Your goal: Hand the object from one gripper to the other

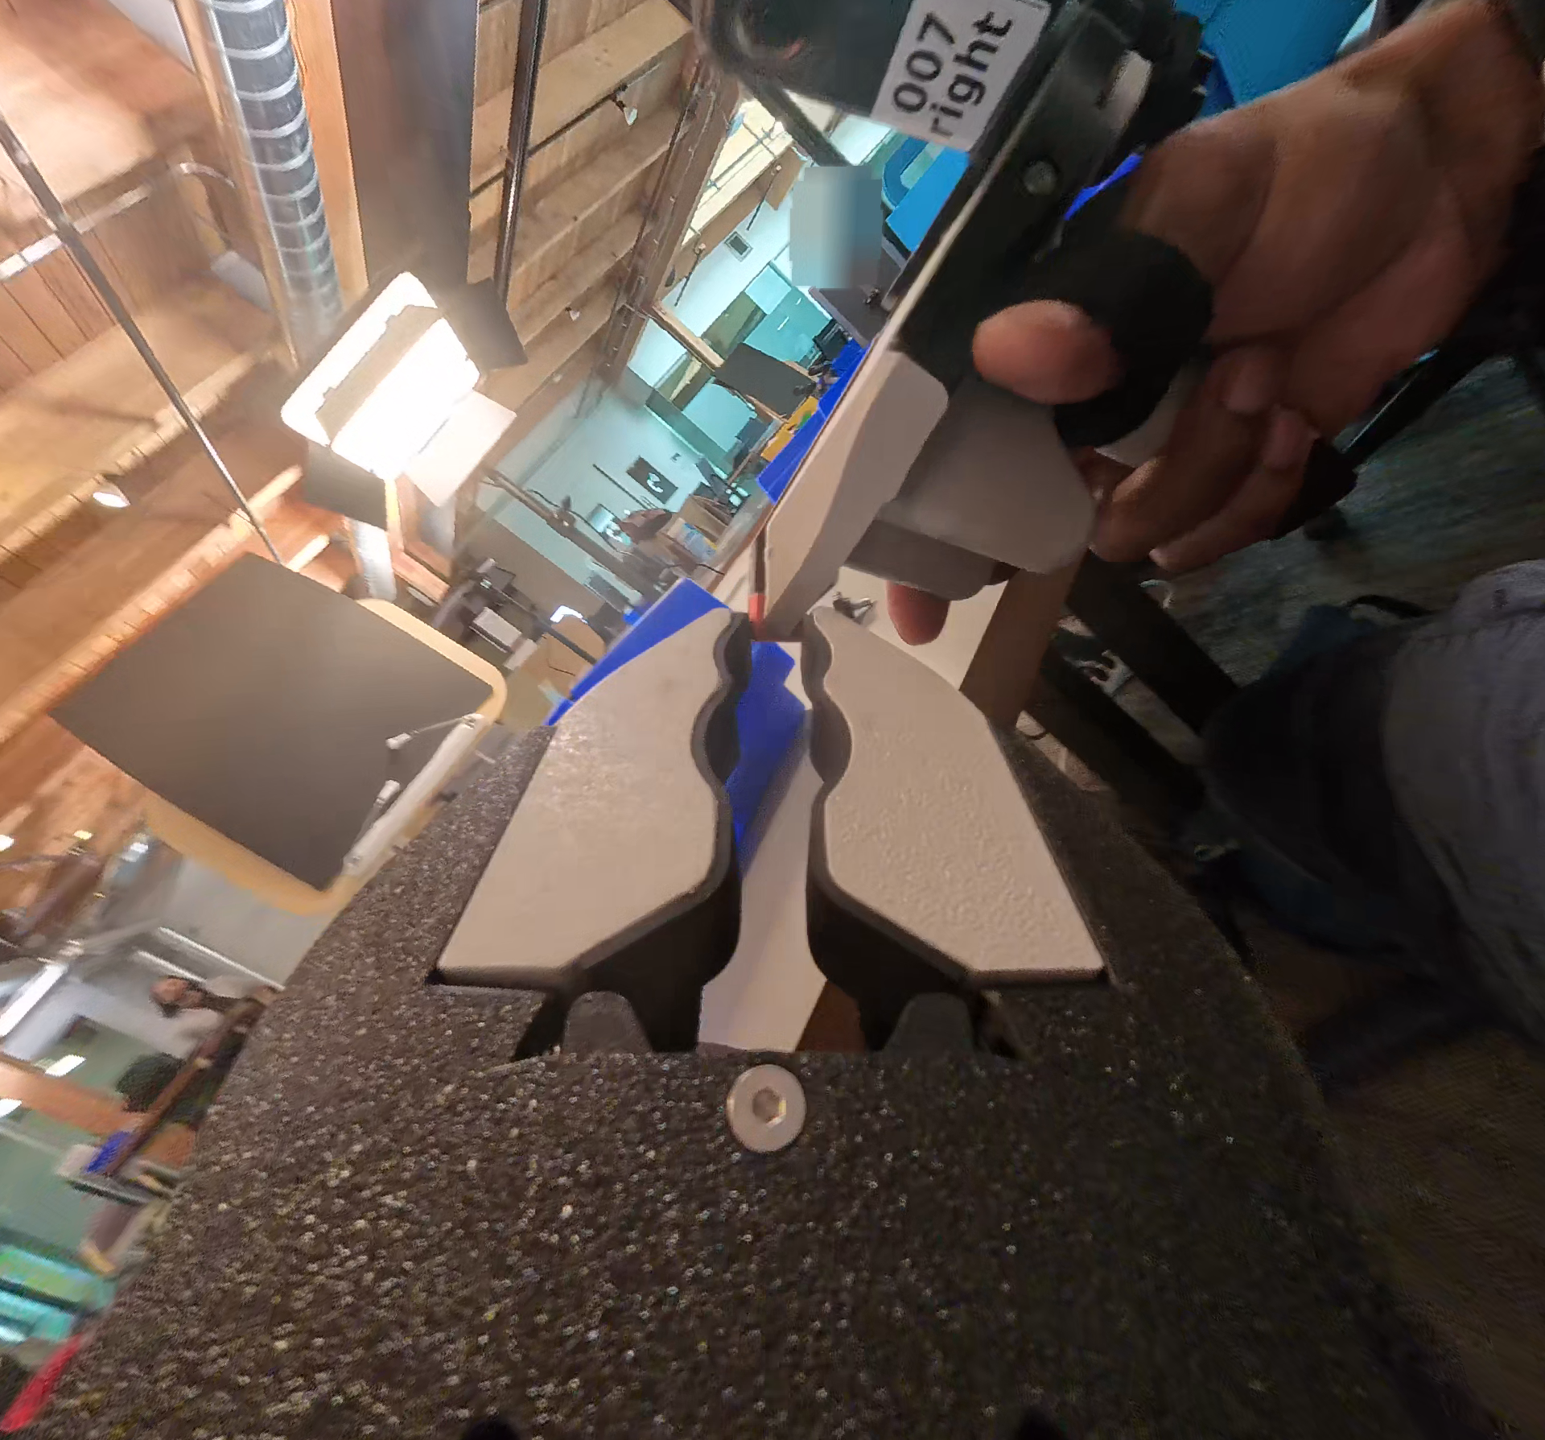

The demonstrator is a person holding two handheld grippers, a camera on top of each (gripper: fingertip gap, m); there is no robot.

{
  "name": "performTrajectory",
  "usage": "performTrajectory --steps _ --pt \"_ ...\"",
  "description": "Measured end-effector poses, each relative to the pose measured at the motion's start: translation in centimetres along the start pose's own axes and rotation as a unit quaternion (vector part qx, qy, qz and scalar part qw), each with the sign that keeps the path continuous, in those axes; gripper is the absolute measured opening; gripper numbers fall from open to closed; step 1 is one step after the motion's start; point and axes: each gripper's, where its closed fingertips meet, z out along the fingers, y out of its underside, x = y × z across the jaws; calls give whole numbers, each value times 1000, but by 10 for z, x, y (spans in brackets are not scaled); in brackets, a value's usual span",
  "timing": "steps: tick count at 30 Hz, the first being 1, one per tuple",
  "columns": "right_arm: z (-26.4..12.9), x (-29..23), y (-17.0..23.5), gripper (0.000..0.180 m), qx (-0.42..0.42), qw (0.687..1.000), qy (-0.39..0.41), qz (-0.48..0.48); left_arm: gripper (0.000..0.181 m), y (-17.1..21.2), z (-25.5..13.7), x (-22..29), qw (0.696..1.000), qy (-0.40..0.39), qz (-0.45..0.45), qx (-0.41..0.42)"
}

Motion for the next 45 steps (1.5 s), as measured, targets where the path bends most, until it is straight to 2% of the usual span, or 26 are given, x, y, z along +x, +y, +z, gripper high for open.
performTrajectory --steps 1,4,6,8,11,13,15,16,20,25,28,33,36,38,41,43,45 --pt "0 2 -1 9 2 1000 14 -18 12 2 0 -1 1000 5 -24 -1" --pt "-5 8 -6 10 16 994 57 -94 15 8 -1 -3 987 49 -154 -2" --pt "-8 9 -10 10 27 986 77 -145 21 7 -3 -6 952 98 -289 10" --pt "-10 6 -15 10 43 978 85 -188 23 2 -5 -12 891 140 -432 31" --pt "-12 -2 -19 10 62 965 85 -240 27 -6 -8 -16 766 211 -604 60" --pt "-13 -7 -19 10 69 959 82 -262 29 -10 -10 -11 691 259 -671 68" --pt "-12 -12 -19 10 72 955 75 -277 30 -15 -11 -8 632 290 -714 81" --pt "-12 -14 -19 10 74 953 72 -283 30 -15 -9 -6 616 294 -727 78" --pt "-11 -20 -18 10 75 948 63 -302 32 -24 -8 1 585 320 -741 85" --pt "-11 -25 -17 10 81 943 58 -317 28 -34 -9 5 577 340 -738 86" --pt "-10 -22 -15 10 80 942 64 -321 14 -37 -10 7 576 344 -736 90" --pt "-8 -13 -13 10 79 945 86 -306 13 -29 -5 4 596 314 -734 88" --pt "-7 -2 -9 11 72 948 105 -290 12 -18 -2 -4 621 270 -730 94" --pt "-8 8 -7 12 69 954 119 -266 12 -5 -1 -12 652 228 -718 87" --pt "-10 30 -4 13 69 965 146 -205 11 26 -1 -25 730 134 -668 57" --pt "-13 46 -2 13 78 970 162 -161 11 47 -4 -35 788 62 -611 38" --pt "-17 60 0 13 92 973 175 -121 12 63 -10 -45 834 -2 -552 25"
